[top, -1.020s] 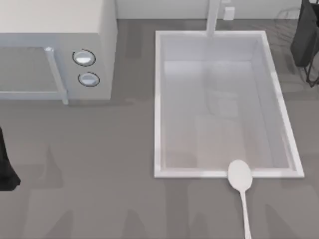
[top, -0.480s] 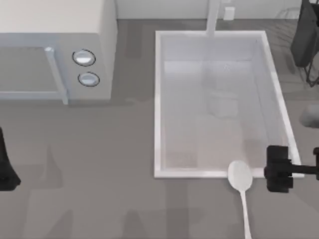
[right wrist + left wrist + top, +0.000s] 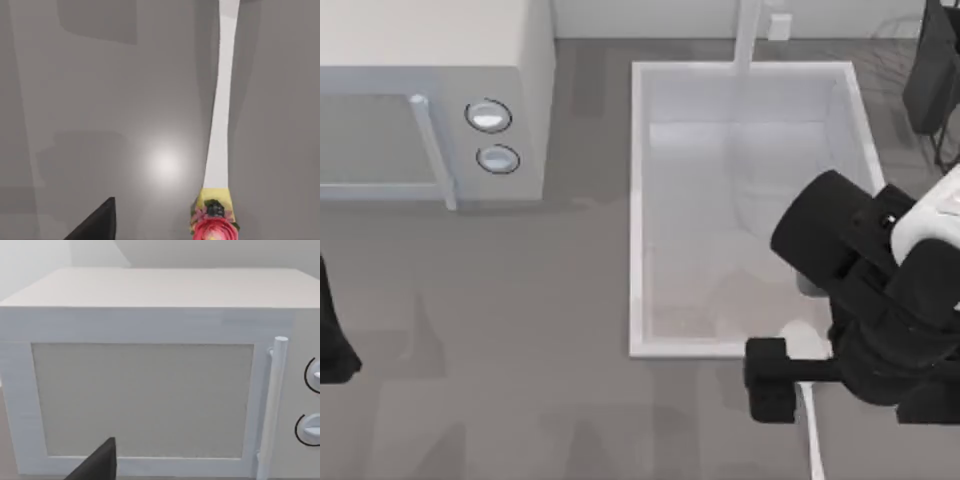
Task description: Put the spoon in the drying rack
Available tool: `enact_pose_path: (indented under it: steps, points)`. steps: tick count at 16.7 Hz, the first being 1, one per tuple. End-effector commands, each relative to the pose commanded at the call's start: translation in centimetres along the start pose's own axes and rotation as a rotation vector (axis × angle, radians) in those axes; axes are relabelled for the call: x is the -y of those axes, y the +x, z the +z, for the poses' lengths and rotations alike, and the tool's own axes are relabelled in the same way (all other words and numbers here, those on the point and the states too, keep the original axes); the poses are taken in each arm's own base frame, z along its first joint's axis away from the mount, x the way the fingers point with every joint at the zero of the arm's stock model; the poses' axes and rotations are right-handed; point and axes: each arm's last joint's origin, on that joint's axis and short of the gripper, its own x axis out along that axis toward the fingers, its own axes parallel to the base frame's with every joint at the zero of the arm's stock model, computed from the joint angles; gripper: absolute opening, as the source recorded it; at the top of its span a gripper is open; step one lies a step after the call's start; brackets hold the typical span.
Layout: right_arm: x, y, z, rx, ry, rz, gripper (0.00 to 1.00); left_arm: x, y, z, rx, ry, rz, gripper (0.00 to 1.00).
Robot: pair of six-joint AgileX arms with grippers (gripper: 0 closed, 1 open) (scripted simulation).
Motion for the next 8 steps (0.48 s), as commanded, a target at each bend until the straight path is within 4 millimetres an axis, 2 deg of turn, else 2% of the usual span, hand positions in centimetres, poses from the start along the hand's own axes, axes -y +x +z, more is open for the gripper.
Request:
enact_pose_path:
  steps: [2, 8]
  points:
    - [-0.58, 0.16, 0.01, -0.018, -0.001, -0.018, 1.0, 0.0, 0.0, 0.0, 0.0, 0.0, 0.0, 1.0]
    - [-0.49, 0.6, 0.06, -0.019, 0.001, -0.018, 1.0, 0.0, 0.0, 0.0, 0.0, 0.0, 0.0, 1.0]
